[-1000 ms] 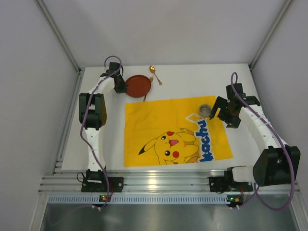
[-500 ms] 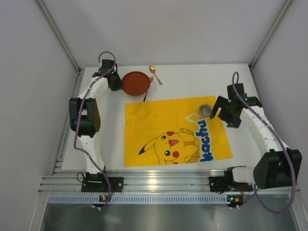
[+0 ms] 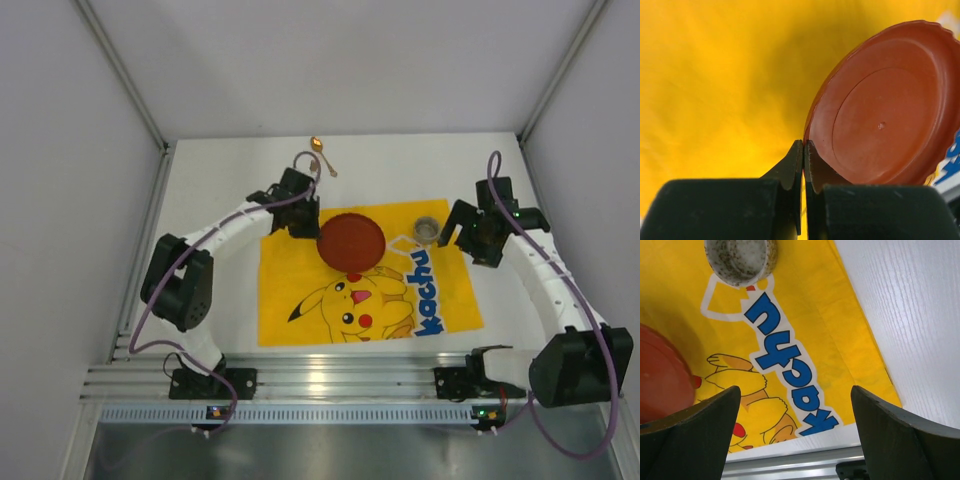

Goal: Set the dinner table for one person

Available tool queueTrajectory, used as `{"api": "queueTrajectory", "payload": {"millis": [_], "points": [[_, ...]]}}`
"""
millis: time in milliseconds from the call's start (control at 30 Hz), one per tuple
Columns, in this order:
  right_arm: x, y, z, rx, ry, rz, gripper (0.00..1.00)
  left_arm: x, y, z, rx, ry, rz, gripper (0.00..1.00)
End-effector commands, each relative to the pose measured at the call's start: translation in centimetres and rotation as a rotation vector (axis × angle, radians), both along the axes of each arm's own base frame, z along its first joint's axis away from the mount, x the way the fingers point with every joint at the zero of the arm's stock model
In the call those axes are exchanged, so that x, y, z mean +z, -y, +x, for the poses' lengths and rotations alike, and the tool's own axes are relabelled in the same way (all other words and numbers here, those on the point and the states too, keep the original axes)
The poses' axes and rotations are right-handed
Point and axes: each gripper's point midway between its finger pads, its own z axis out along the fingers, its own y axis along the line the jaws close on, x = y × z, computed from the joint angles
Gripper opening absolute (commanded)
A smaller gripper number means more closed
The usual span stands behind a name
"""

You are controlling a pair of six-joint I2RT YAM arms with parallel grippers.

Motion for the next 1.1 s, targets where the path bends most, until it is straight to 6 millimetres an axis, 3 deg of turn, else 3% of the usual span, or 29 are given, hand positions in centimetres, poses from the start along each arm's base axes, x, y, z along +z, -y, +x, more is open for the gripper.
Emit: {"api": "queueTrajectory", "payload": {"millis": [0,100,300,367,433,600,633,800,833,900,933,967,1067], "points": [[0.6,0.3,-0.6,-0.003,0.043,0.005,0.92,0.1,3.0,-4.1,-0.072,-0.004,-0.006,0.00],[0.4,0.3,-1.2,-0.002,0.046,0.008,0.92,-0.8,4.0,-6.0,-0.093,-0.024,0.006,0.00],[0.0,0.4,-2.1,-0.001,0.048,0.006,0.92,-1.7,5.2,-7.5,-0.128,-0.034,0.038,0.00],[-0.1,0.4,-2.2,-0.001,0.049,0.006,0.92,-1.7,5.0,-7.4,-0.114,-0.027,0.054,0.33],[-0.1,0.5,-2.6,-0.001,0.049,0.004,0.92,-1.1,4.6,-7.0,-0.093,-0.003,0.069,0.59],[-0.2,1.1,-4.1,-0.004,0.046,-0.024,0.92,1.9,2.0,-3.0,0.005,0.111,0.185,0.64],[-0.1,1.1,-4.5,-0.005,0.049,-0.025,0.92,3.4,2.1,-1.6,0.016,0.145,0.173,0.64],[-0.4,1.1,-5.3,0.000,0.038,-0.020,0.93,5.1,0.0,4.9,0.052,0.200,0.209,0.62],[-0.5,1.1,-5.4,0.001,0.031,-0.019,0.93,7.0,0.1,6.6,0.065,0.247,0.197,0.62],[-0.3,1.0,-5.3,0.002,0.033,-0.018,0.93,6.0,-0.7,8.9,0.070,0.248,0.228,0.61],[-0.3,1.1,-5.4,-0.002,0.027,-0.017,0.93,7.5,-0.6,10.4,0.079,0.284,0.214,0.61],[-0.1,1.0,-5.3,-0.002,0.029,-0.015,0.93,5.7,-0.6,11.4,0.070,0.262,0.236,0.60],[0.1,1.0,-5.1,-0.002,0.024,-0.014,0.93,4.0,-1.2,14.4,0.077,0.231,0.229,0.59]]}}
